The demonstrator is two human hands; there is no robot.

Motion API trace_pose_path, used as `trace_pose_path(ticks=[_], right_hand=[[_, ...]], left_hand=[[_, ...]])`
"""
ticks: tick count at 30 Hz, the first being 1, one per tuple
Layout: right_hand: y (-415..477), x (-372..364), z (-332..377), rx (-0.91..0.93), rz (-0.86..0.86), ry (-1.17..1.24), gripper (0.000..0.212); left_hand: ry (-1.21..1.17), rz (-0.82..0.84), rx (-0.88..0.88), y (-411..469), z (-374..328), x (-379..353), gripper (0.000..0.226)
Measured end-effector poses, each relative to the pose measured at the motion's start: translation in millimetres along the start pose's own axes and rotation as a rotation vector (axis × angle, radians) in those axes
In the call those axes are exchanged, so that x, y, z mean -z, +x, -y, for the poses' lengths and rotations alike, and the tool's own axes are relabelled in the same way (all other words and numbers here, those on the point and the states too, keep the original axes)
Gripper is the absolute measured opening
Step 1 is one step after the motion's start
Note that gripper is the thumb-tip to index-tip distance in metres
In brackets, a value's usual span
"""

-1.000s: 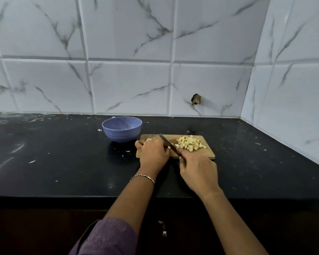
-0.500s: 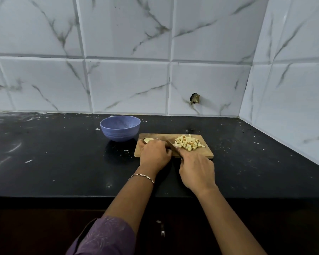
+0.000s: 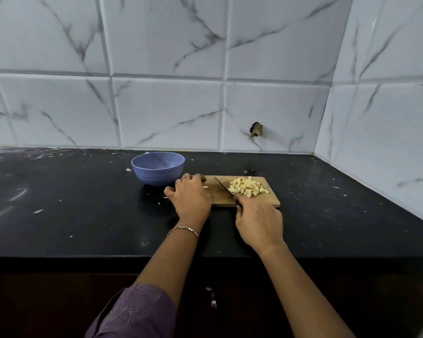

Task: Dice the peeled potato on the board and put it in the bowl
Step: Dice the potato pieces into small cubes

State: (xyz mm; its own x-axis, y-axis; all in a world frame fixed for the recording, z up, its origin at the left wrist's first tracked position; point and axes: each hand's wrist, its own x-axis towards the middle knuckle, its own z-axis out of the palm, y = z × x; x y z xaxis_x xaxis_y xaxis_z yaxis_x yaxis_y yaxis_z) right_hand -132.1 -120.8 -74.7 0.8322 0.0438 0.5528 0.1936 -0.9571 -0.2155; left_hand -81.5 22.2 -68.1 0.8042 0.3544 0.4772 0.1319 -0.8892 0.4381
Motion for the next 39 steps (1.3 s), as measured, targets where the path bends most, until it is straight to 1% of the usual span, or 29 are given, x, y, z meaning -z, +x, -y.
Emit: trace_pose_path(ticks=[3, 5, 7, 9, 11, 15, 21, 25, 28, 30, 34, 39], right_hand=[[-0.6, -1.4, -0.7, -0.038, -0.006, -0.008, 0.041], [-2.0, 0.2, -0.8, -0.040, -0.009, -0.004, 0.042], [-2.2, 1.9, -0.3, -0.030, -0.012, 0.006, 0.043], [-1.3, 2.9, 0.3, -0.016, -0.012, 0.006, 0.043], [0.0, 3.3, 0.9, -0.003, -0.002, -0.005, 0.043], [2.8, 2.1, -0.2, -0.007, 0.020, 0.013, 0.041], [5.4, 2.9, -0.1, -0.022, 0.046, 0.033, 0.037], [4.3, 6.3, -0.5, -0.027, 0.058, 0.065, 0.038], [3.6, 8.7, -0.8, -0.037, 0.058, 0.091, 0.036], [3.3, 9.7, -0.7, -0.038, 0.053, 0.099, 0.034], [5.8, 9.3, -1.2, -0.034, 0.063, 0.081, 0.033], [8.4, 8.7, -2.6, -0.052, 0.065, 0.093, 0.030]], left_hand=[[-0.053, -0.023, 0.106, 0.7, 4.3, 6.3, 0.040], [-0.156, -0.021, 0.208, 3.2, 9.1, 10.2, 0.040], [-0.303, -0.020, 0.309, 7.2, 16.9, 12.5, 0.035], [-0.420, -0.016, 0.353, 11.1, 26.1, 13.8, 0.026], [-0.452, -0.010, 0.306, 13.5, 33.4, 15.4, 0.019], [-0.369, 0.073, 0.091, 17.5, 38.5, 21.6, 0.017], [-0.258, 0.218, -0.063, 17.1, 44.7, 25.4, 0.014], [-0.202, 0.186, -0.150, 18.3, 45.1, 20.3, 0.024], [-0.143, 0.175, -0.218, 24.0, 41.1, 17.0, 0.026], [-0.071, 0.207, -0.272, 30.4, 35.2, 15.3, 0.030], [0.213, 0.349, -0.367, 42.1, 17.6, 8.2, 0.039], [0.417, 0.304, -0.405, 48.7, 4.1, -2.7, 0.038]])
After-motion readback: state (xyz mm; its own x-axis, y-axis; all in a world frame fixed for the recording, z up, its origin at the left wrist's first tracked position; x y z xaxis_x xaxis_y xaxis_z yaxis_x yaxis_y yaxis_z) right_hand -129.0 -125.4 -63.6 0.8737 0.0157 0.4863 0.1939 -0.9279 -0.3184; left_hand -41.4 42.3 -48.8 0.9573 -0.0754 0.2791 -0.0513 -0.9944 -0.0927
